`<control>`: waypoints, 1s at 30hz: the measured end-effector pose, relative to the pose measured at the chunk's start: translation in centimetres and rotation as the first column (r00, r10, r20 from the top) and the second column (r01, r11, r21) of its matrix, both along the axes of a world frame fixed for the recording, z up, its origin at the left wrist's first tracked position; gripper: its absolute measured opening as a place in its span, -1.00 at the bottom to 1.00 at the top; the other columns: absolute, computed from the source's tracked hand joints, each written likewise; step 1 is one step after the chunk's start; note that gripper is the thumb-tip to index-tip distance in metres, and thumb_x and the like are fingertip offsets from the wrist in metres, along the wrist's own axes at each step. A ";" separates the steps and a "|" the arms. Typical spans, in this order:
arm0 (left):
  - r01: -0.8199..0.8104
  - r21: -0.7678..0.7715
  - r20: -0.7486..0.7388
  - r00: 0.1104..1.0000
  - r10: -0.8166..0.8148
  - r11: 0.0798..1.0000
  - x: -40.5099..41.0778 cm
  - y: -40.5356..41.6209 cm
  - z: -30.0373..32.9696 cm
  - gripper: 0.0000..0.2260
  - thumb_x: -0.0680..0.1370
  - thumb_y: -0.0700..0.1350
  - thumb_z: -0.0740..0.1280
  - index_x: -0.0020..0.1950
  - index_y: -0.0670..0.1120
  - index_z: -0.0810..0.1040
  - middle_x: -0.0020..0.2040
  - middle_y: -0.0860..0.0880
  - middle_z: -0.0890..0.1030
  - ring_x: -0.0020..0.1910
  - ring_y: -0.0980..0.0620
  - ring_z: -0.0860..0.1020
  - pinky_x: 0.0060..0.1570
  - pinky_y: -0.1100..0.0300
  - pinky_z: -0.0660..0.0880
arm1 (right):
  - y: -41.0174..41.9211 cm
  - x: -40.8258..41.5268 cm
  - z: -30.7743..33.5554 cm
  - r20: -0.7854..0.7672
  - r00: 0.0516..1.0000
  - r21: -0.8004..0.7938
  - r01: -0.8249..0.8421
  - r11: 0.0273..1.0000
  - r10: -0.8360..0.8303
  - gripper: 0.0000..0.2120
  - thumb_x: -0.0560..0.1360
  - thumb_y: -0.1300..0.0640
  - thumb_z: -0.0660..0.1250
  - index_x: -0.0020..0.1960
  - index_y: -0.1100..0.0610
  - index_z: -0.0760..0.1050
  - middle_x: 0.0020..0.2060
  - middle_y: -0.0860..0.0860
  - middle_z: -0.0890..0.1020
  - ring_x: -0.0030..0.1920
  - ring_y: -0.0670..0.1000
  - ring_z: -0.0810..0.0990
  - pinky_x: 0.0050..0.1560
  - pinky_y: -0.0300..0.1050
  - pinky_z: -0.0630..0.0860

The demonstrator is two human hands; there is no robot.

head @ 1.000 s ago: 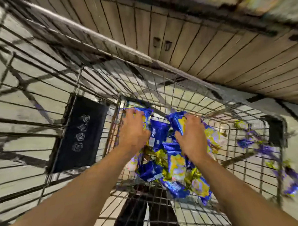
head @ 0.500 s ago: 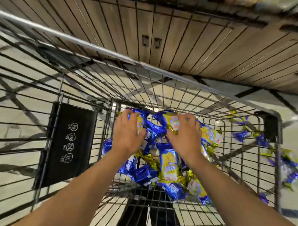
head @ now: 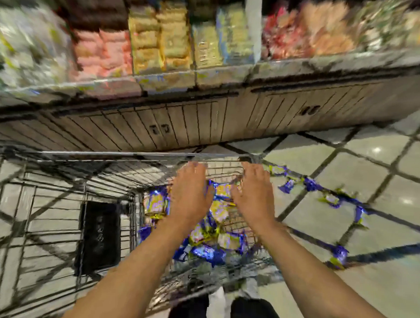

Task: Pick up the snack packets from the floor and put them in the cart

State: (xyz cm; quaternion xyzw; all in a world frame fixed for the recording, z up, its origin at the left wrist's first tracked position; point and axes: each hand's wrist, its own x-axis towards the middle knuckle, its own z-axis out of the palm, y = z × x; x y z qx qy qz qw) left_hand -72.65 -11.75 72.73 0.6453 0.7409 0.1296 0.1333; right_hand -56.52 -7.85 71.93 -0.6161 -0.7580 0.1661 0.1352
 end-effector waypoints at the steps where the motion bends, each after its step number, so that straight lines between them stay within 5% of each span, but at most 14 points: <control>1: 0.036 0.014 -0.015 0.999 -0.036 0.999 2.3 0.7 1.4 -0.62 0.44 -0.01 0.39 0.19 -0.13 0.43 0.11 -0.16 0.49 0.07 -0.21 0.47 0.06 -0.10 0.46 | 0.0 2.1 1.3 -0.029 0.999 0.018 0.035 0.999 -0.034 -0.46 0.40 0.04 0.39 0.33 0.16 0.37 0.19 0.13 0.47 0.19 0.19 0.42 0.18 0.09 0.42; 16: 0.330 0.057 0.096 0.938 -0.334 0.942 43.6 1.6 8.9 -0.52 0.54 -0.04 0.34 0.43 -0.08 0.32 0.33 -0.10 0.42 0.30 -0.11 0.37 0.23 0.01 0.38 | -4.4 44.5 9.6 -0.009 0.923 0.134 0.382 0.914 -0.384 -0.51 0.46 0.09 0.38 0.35 0.10 0.37 0.23 0.08 0.46 0.21 0.14 0.41 0.10 0.04 0.45; 30: 0.513 -0.059 0.098 0.857 -0.506 0.856 64.6 10.8 4.3 -0.53 0.51 -0.05 0.38 0.39 -0.04 0.36 0.31 -0.09 0.43 0.28 -0.12 0.37 0.19 -0.02 0.42 | -0.5 65.4 5.7 0.011 0.791 -0.029 0.612 0.790 -0.612 -0.57 0.47 0.06 0.37 0.31 0.08 0.42 0.20 0.08 0.45 0.21 0.14 0.40 0.09 0.04 0.45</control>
